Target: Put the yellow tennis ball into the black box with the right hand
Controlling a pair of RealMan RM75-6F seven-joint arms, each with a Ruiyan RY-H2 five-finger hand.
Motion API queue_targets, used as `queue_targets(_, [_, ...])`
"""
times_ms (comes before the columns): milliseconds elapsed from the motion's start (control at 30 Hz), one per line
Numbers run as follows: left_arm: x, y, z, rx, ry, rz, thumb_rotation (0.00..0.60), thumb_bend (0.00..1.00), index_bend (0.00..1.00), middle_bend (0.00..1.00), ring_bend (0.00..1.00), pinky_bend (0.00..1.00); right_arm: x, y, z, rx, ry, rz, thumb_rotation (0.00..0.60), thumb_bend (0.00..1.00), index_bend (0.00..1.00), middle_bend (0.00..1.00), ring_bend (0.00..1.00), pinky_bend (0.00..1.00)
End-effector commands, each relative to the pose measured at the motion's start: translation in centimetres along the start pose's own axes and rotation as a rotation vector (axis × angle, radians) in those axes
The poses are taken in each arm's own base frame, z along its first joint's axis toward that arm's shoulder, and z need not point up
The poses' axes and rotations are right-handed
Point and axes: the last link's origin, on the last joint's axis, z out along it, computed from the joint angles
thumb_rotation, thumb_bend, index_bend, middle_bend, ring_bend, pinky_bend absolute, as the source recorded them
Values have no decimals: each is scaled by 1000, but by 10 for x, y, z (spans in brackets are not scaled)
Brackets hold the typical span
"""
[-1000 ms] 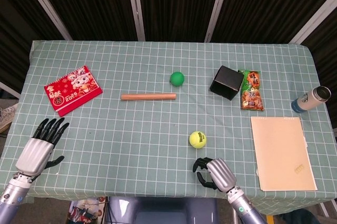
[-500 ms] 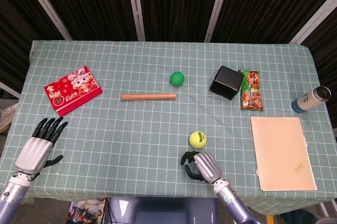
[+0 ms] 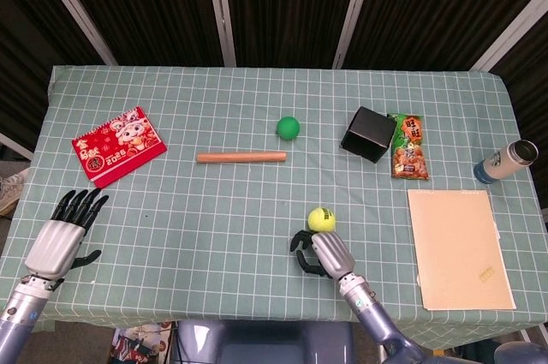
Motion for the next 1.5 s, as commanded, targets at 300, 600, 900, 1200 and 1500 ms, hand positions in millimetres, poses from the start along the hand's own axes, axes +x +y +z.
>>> queue_targets(300, [-3,1,2,4,-9,6,600,69,0,0,0,0,12,12,12,-36,32,47,600,622,361,386,419,694])
queue_targets(600, [-4,0,2,10,-14,8,600,69,0,0,0,0,22,18,22,-56,31,84,600,622,342,347,379,694])
queue_targets(900, [-5,1,3,9,-20,13,600,69,0,0,0,0,32,27,22,-69,44,75,600,622,341,347,377,694])
queue_targets(1200, [-6,4,2,5,-18,18,600,69,0,0,0,0,46,37,13,-96,71,46,600,622,341,347,377,694])
queue_targets(1500, [-6,5,1,1,-19,22,600,69,0,0,0,0,59,50,3,-131,96,20,600,623,341,349,386,694])
